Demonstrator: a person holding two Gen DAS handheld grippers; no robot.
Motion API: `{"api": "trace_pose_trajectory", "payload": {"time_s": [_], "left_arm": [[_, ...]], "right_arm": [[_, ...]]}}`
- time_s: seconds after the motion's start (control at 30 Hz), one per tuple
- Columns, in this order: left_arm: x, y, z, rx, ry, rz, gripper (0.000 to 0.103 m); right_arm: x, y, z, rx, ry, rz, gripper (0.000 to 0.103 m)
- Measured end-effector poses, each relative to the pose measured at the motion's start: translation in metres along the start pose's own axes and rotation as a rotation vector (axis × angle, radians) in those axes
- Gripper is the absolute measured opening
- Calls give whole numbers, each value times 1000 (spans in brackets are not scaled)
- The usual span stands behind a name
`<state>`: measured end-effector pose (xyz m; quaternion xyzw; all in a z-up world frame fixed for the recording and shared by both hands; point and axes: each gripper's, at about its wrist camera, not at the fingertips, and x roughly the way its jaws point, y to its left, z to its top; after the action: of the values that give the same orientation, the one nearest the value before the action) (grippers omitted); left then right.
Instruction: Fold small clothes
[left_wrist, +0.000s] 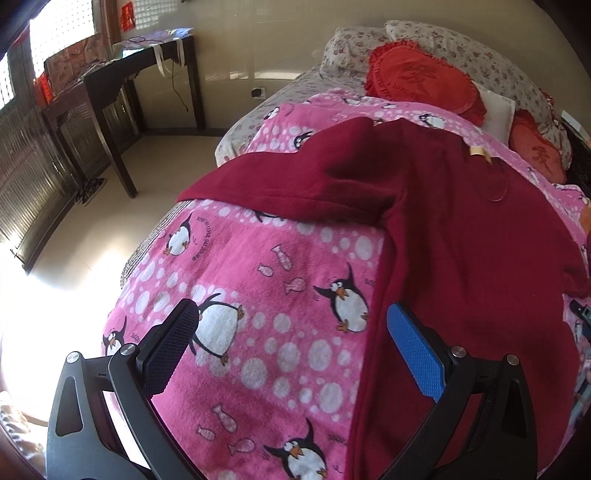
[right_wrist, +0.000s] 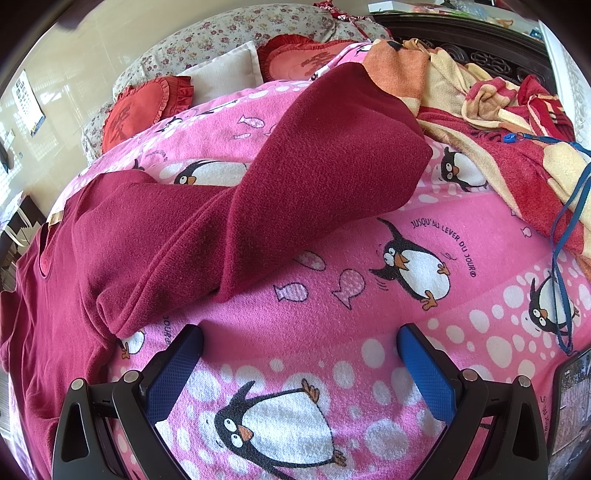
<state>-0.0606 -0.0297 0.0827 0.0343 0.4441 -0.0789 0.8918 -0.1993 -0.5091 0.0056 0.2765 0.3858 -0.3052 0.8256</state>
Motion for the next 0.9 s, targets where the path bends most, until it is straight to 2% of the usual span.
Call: {"api": "trace_pose_trajectory", "payload": {"time_s": [0.17, 0.4, 0.63, 0.9], "left_arm": [[-22, -31, 4, 56, -25, -44, 102], [-28, -72, 4, 132, -50, -95, 102], [-26, -103, -3, 151, -39, -149, 102], [-25, -127, -8, 215, -48, -136, 102]], "right_arm": [[-6, 4, 0, -35, 45, 1, 103], [-71, 18, -14, -98, 10, 44, 103], [-111, 63, -21, -182, -15, 61, 103], [-116, 116, -31, -244, 1, 118, 103]]}}
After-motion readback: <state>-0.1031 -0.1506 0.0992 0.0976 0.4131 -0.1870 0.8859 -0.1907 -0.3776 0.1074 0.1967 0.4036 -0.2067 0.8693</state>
